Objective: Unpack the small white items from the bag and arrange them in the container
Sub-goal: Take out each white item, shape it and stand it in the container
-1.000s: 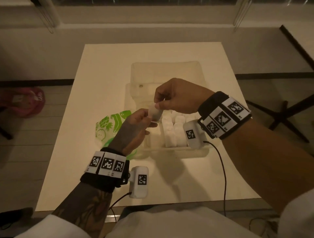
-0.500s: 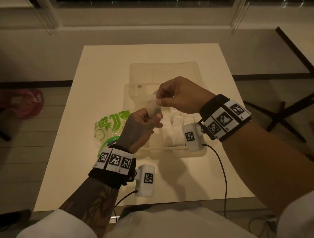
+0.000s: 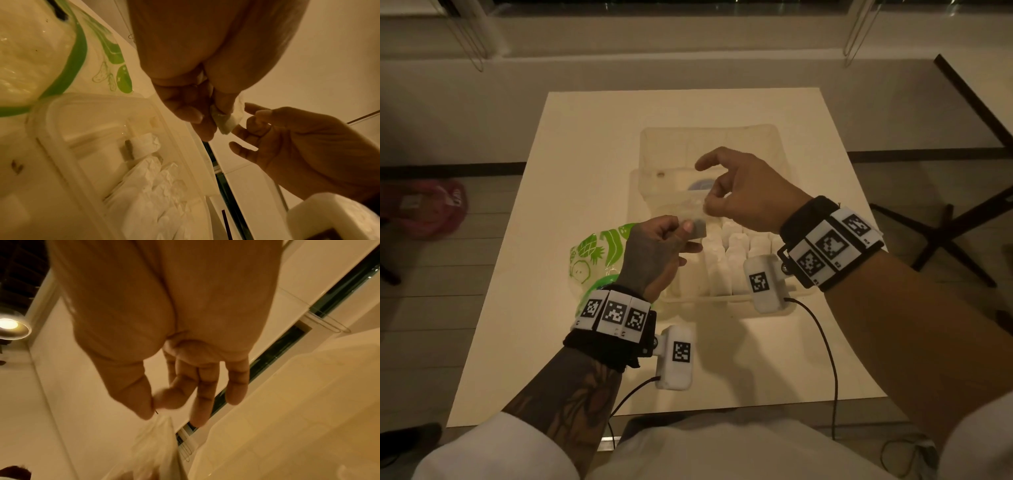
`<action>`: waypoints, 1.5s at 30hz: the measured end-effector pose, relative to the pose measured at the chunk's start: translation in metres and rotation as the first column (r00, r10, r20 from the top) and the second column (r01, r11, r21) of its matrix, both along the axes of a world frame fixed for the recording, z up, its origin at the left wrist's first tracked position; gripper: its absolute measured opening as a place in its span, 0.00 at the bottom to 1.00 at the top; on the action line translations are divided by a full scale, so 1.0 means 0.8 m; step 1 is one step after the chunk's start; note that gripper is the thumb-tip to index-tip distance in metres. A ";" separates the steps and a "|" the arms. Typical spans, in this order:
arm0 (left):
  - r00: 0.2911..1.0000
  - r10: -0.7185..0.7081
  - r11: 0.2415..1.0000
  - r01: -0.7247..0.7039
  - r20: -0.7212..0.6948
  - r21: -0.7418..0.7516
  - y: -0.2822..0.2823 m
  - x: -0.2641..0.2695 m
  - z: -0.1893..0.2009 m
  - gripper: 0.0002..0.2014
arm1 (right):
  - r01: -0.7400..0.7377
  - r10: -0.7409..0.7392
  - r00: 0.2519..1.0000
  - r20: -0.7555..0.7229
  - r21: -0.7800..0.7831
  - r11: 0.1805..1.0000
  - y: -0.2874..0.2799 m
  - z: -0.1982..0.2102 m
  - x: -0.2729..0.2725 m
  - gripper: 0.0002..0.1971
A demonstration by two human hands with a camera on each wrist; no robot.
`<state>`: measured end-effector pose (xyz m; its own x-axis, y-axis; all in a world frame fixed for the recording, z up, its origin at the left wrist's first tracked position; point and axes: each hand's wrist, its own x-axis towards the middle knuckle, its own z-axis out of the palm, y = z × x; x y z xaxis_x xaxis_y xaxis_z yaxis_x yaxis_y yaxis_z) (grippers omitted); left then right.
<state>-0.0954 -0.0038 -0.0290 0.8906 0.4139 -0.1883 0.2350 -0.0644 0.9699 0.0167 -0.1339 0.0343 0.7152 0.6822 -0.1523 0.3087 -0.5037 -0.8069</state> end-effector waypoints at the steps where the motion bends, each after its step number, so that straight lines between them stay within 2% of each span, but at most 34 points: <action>1: 1.000 -0.003 1.000 0.003 0.004 0.008 0.000 0.000 -0.001 0.05 | -0.036 0.035 0.999 -0.003 -0.024 0.999 0.000 -0.002 0.000 0.30; 3: 1.000 -0.006 1.000 0.006 0.012 0.016 0.001 0.000 -0.002 0.04 | -0.032 0.034 0.998 0.043 -0.036 0.999 0.001 -0.006 0.000 0.28; 6: 1.000 -0.004 1.000 0.004 0.020 0.030 0.001 -0.001 -0.004 0.04 | 0.056 -0.058 0.994 0.090 0.020 0.998 0.002 -0.008 0.001 0.17; 8: 0.999 -0.015 0.999 0.014 0.030 0.035 0.001 -0.001 -0.004 0.04 | 0.000 0.006 0.992 0.128 -0.046 0.999 0.002 -0.007 0.002 0.14; 11: 0.999 -0.021 1.000 0.020 0.036 0.018 0.000 0.000 -0.005 0.05 | -0.102 0.115 0.985 0.131 -0.102 0.990 0.003 -0.004 0.003 0.03; 13: 0.999 -0.029 1.000 0.029 0.028 0.008 -0.001 0.000 -0.005 0.03 | -0.082 0.092 0.985 0.147 -0.073 0.994 0.005 -0.003 0.003 0.05; 15: 0.999 -0.031 0.999 0.031 0.024 -0.006 -0.002 0.000 -0.003 0.03 | -0.065 0.071 0.987 0.144 -0.047 0.997 0.006 -0.001 0.004 0.12; 17: 1.000 -0.020 1.000 0.020 0.024 -0.009 -0.002 0.000 -0.002 0.04 | -0.109 0.120 0.984 0.130 -0.087 0.990 0.004 0.000 0.002 0.18; 18: 1.000 -0.017 1.000 0.017 0.025 -0.012 -0.001 -0.001 -0.001 0.04 | -0.135 0.148 0.981 0.127 -0.109 0.985 0.003 -0.001 0.002 0.17; 21: 0.999 -0.031 0.999 0.031 0.016 -0.010 0.001 -0.001 -0.002 0.08 | -0.127 0.143 0.975 0.171 -0.098 0.987 0.004 -0.007 0.004 0.03; 24: 0.998 -0.060 0.998 0.060 0.012 -0.001 0.000 -0.001 -0.003 0.10 | -0.046 0.054 0.985 0.161 -0.058 0.997 0.009 -0.009 0.006 0.06; 27: 0.998 -0.068 0.998 0.068 0.013 -0.001 -0.001 -0.002 -0.003 0.09 | -0.051 0.063 0.990 0.128 -0.098 0.994 0.008 -0.008 0.005 0.14; 30: 0.999 -0.048 0.999 0.048 0.015 -0.013 0.001 -0.002 -0.004 0.09 | -0.119 0.136 0.986 0.099 -0.164 0.979 0.005 -0.006 0.004 0.10; 32: 0.999 -0.044 0.999 0.044 0.023 -0.029 0.002 -0.002 -0.004 0.06 | -0.119 0.136 0.987 0.089 -0.172 0.978 0.005 -0.005 0.004 0.07; 34: 0.999 -0.040 0.998 0.041 0.024 -0.046 0.001 -0.003 -0.002 0.05 | -0.112 0.128 0.987 0.097 -0.158 0.981 0.006 -0.005 0.005 0.08; 36: 1.000 -0.029 0.999 0.030 0.010 -0.036 0.001 -0.002 -0.003 0.10 | -0.106 0.126 0.985 0.118 -0.161 0.981 0.009 -0.005 0.006 0.08; 39: 1.000 -0.003 0.995 0.001 -0.017 -0.103 0.004 -0.002 -0.009 0.30 | -0.097 0.122 0.980 0.157 -0.160 0.982 0.009 -0.004 0.006 0.09; 41: 1.000 0.026 0.988 -0.028 -0.017 -0.149 0.006 -0.003 -0.014 0.37 | -0.099 0.133 0.970 0.204 -0.169 0.981 0.008 -0.002 0.003 0.08; 42: 0.999 0.035 0.991 -0.037 -0.016 -0.132 0.006 -0.003 -0.015 0.37 | -0.100 0.138 0.965 0.222 -0.174 0.980 0.008 -0.001 0.003 0.08; 45: 0.999 0.033 0.998 -0.032 0.022 -0.049 0.003 -0.001 -0.017 0.26 | -0.119 0.152 0.966 0.208 -0.164 0.979 0.010 0.002 0.002 0.08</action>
<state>-0.0963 -0.0016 -0.0427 0.8810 0.4340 -0.1884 0.2137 -0.0097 0.9769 0.0183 -0.1258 0.0358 0.6445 0.7567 -0.1100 0.5427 -0.5540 -0.6313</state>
